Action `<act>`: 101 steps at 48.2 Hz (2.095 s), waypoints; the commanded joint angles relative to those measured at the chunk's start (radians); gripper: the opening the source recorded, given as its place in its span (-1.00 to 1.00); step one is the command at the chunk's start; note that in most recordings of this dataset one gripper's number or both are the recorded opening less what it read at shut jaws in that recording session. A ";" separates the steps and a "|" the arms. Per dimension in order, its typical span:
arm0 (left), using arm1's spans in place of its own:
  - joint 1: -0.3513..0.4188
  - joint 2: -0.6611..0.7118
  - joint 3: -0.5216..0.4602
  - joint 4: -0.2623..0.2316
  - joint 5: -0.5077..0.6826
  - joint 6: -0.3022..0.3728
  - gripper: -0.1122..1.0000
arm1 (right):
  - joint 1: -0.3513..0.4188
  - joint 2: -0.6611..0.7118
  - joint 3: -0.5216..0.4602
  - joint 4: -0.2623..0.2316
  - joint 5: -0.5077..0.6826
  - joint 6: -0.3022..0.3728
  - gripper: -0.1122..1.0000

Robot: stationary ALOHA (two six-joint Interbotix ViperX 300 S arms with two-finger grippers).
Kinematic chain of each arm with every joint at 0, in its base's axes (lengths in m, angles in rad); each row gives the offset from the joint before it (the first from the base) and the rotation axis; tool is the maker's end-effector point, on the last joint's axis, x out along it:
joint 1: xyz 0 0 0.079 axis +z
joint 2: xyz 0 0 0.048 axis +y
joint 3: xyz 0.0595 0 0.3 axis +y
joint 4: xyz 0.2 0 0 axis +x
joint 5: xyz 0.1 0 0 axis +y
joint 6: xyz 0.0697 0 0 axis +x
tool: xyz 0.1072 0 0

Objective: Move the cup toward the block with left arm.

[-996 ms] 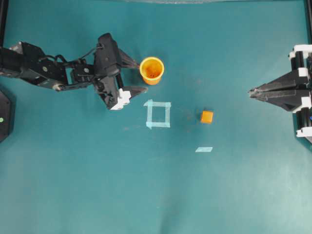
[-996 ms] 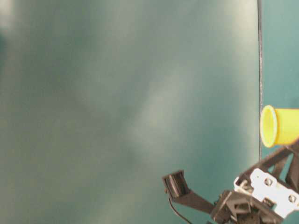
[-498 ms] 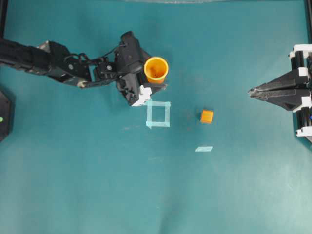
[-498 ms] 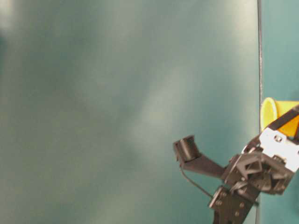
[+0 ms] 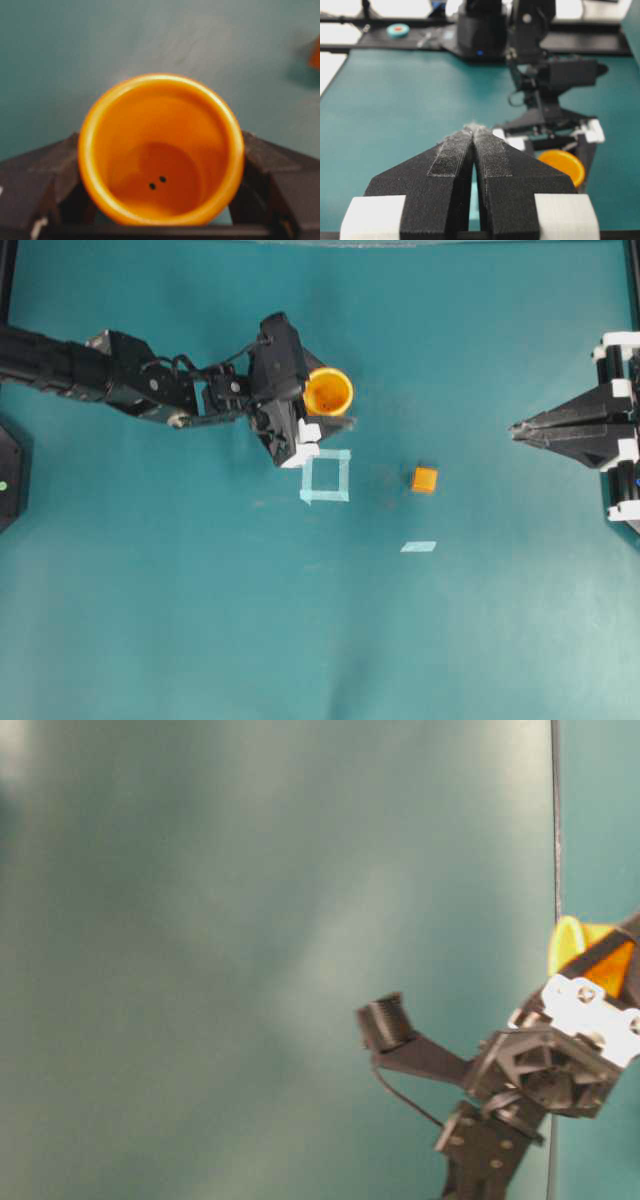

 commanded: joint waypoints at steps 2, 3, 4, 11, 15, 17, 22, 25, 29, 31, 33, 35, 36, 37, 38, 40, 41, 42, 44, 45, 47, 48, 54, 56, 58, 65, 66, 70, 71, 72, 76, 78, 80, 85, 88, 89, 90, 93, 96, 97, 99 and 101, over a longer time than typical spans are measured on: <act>-0.038 -0.087 -0.035 0.002 0.005 0.008 0.38 | 0.002 0.002 -0.028 0.002 -0.003 0.002 -0.77; -0.043 -0.097 -0.038 0.002 0.008 0.008 0.38 | 0.002 0.002 -0.028 0.002 -0.003 0.002 -0.77; -0.048 -0.104 -0.044 0.002 0.011 0.008 0.38 | 0.000 0.002 -0.028 0.002 -0.003 0.002 -0.77; -0.077 -0.143 -0.095 0.002 0.057 0.008 0.38 | 0.002 0.002 -0.028 0.000 -0.003 0.002 -0.77; -0.094 -0.144 -0.140 0.002 0.100 0.003 0.38 | 0.002 0.002 -0.029 0.000 -0.005 0.002 -0.77; -0.100 -0.140 -0.166 0.002 0.130 -0.008 0.38 | 0.002 0.002 -0.029 0.002 -0.005 0.002 -0.77; -0.120 -0.112 -0.244 0.002 0.233 -0.011 0.38 | 0.002 0.002 -0.028 0.000 -0.005 0.002 -0.77; -0.130 -0.091 -0.295 0.003 0.299 -0.011 0.38 | 0.002 0.002 -0.028 0.002 -0.005 0.000 -0.77; -0.140 -0.064 -0.360 0.003 0.380 -0.011 0.38 | 0.000 0.002 -0.028 0.002 -0.005 0.000 -0.78; -0.143 -0.052 -0.391 0.002 0.414 -0.011 0.38 | 0.002 0.002 -0.028 0.000 -0.005 0.000 -0.77; -0.146 -0.038 -0.420 0.002 0.440 -0.008 0.38 | 0.002 0.002 -0.029 0.000 -0.005 0.000 -0.77; -0.149 -0.023 -0.453 0.003 0.460 -0.002 0.38 | 0.000 0.002 -0.028 0.000 -0.005 0.002 -0.77; -0.150 -0.018 -0.466 0.003 0.466 -0.002 0.38 | 0.000 0.000 -0.028 0.000 -0.005 0.000 -0.77; -0.152 -0.012 -0.476 0.003 0.468 -0.002 0.38 | 0.002 0.002 -0.028 0.002 -0.003 0.002 -0.77; -0.152 -0.008 -0.485 0.005 0.468 -0.002 0.38 | 0.000 0.002 -0.029 0.000 -0.005 0.002 -0.77; -0.153 0.005 -0.502 0.005 0.468 -0.002 0.38 | 0.002 0.002 -0.029 0.002 -0.003 0.000 -0.77; -0.155 0.011 -0.509 0.005 0.468 -0.002 0.38 | 0.002 0.002 -0.029 0.000 -0.005 0.002 -0.77; -0.155 0.015 -0.517 0.006 0.468 -0.002 0.38 | 0.002 0.002 -0.029 0.000 -0.005 0.002 -0.77; -0.156 0.025 -0.528 0.006 0.468 -0.002 0.38 | 0.002 0.002 -0.028 0.002 -0.006 0.002 -0.77; -0.156 0.029 -0.532 0.006 0.468 -0.002 0.38 | 0.002 0.002 -0.028 0.002 -0.006 0.000 -0.77; -0.156 0.035 -0.540 0.006 0.468 -0.002 0.38 | 0.002 0.000 -0.029 0.000 -0.006 0.000 -0.77; -0.158 0.040 -0.543 0.006 0.468 -0.002 0.38 | 0.002 0.002 -0.028 0.000 -0.006 0.000 -0.77; -0.166 0.058 -0.551 0.006 0.465 -0.002 0.38 | 0.000 0.002 -0.028 0.002 -0.008 0.002 -0.77; -0.167 0.063 -0.551 0.006 0.462 -0.002 0.38 | 0.002 0.002 -0.029 0.002 -0.009 0.002 -0.77; -0.167 0.066 -0.551 0.006 0.460 -0.002 0.38 | 0.002 0.002 -0.028 0.000 -0.009 0.000 -0.77; -0.170 0.069 -0.552 0.006 0.456 -0.002 0.38 | 0.002 0.002 -0.029 0.002 -0.009 0.002 -0.77; -0.170 0.069 -0.551 0.006 0.454 -0.002 0.38 | 0.000 0.002 -0.028 0.002 -0.009 0.000 -0.77; -0.170 0.071 -0.551 0.006 0.445 -0.002 0.38 | 0.002 0.002 -0.029 0.000 -0.009 0.002 -0.77; -0.170 0.069 -0.549 0.006 0.442 -0.002 0.38 | 0.000 0.002 -0.029 0.002 -0.009 0.002 -0.78; -0.172 0.071 -0.549 0.006 0.440 -0.002 0.38 | 0.002 0.002 -0.029 0.002 -0.009 0.000 -0.78; -0.172 0.071 -0.549 0.006 0.436 -0.002 0.38 | 0.002 0.002 -0.029 0.002 -0.009 0.000 -0.77; -0.172 0.069 -0.549 0.006 0.434 -0.002 0.38 | 0.002 0.002 -0.029 0.000 -0.009 0.000 -0.77; -0.172 0.069 -0.549 0.006 0.434 -0.002 0.38 | 0.002 0.002 -0.029 0.002 -0.008 0.002 -0.77; -0.172 0.071 -0.549 0.006 0.434 -0.002 0.38 | 0.002 0.002 -0.029 0.002 -0.003 0.002 -0.77; -0.172 0.069 -0.549 0.006 0.433 -0.002 0.38 | 0.002 0.002 -0.029 0.000 -0.005 0.002 -0.77; -0.172 0.071 -0.549 0.006 0.433 -0.002 0.38 | 0.002 0.002 -0.029 0.002 -0.005 0.000 -0.77; -0.172 0.069 -0.549 0.006 0.431 -0.002 0.38 | 0.002 0.002 -0.029 0.002 -0.005 0.002 -0.77; -0.173 0.071 -0.549 0.006 0.431 -0.002 0.38 | 0.002 0.002 -0.029 0.002 -0.003 0.000 -0.77; -0.172 0.069 -0.549 0.006 0.431 -0.002 0.38 | 0.002 0.002 -0.029 0.000 -0.003 0.000 -0.77; -0.172 0.071 -0.548 0.006 0.431 -0.002 0.38 | 0.002 0.002 -0.029 0.000 -0.005 0.000 -0.77; -0.172 0.069 -0.548 0.006 0.431 -0.002 0.38 | 0.002 0.002 -0.029 0.000 -0.003 0.000 -0.77; -0.172 0.069 -0.548 0.006 0.431 -0.002 0.38 | 0.002 0.002 -0.029 0.002 -0.005 0.000 -0.77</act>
